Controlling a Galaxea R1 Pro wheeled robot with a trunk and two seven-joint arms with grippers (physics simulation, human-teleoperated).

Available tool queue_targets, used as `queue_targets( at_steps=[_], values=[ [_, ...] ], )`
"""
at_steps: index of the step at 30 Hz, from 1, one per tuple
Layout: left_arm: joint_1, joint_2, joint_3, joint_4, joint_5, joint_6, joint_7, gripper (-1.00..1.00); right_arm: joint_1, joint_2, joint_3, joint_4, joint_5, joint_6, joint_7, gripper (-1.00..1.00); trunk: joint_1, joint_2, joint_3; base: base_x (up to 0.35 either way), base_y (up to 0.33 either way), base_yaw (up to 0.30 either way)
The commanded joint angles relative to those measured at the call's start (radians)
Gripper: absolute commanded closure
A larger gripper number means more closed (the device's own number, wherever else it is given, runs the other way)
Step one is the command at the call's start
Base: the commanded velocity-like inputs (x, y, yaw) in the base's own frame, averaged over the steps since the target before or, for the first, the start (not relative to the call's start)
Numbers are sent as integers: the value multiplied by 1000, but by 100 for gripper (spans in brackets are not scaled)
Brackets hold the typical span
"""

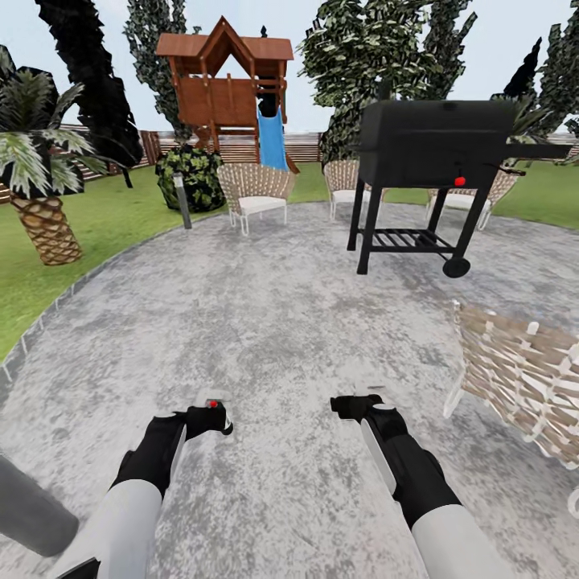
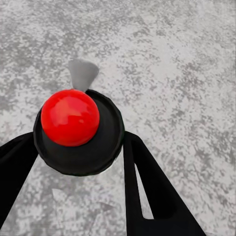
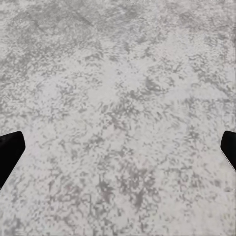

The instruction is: Pick up the pesticide atomizer in the garden and spray insectifuge to fully cover both potted plants in the garden.

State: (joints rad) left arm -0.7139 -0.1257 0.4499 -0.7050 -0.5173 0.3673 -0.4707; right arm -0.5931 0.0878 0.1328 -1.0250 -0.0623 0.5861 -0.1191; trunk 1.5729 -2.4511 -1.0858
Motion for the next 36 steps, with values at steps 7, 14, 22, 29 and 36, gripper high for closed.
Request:
queue_targets(
  at_steps=[7,14,22,29,36],
  values=[
    [-1,-2,7,-2,-7,4,-9,100,-1,0,2,-1,-7,4,-8,-100,0,0,-1,340,62,0],
    [-1,-2,7,-1,-7,4,-9,100,-1,0,2,-1,-7,4,-7,-100,0,0,-1,340,66,0],
    [-1,-2,7,0,-7,4,-9,100,-1,0,2,-1,-6,4,-7,-100,0,0,-1,340,5,0],
    [-1,-2,7,1,-7,4,-9,100,-1,0,2,-1,-7,4,-7,-100,0,0,-1,340,0,0],
    [-1,-2,7,1,-7,4,-9,100,-1,0,2,-1,-7,4,-7,-100,0,0,-1,340,0,0]
  ],
)
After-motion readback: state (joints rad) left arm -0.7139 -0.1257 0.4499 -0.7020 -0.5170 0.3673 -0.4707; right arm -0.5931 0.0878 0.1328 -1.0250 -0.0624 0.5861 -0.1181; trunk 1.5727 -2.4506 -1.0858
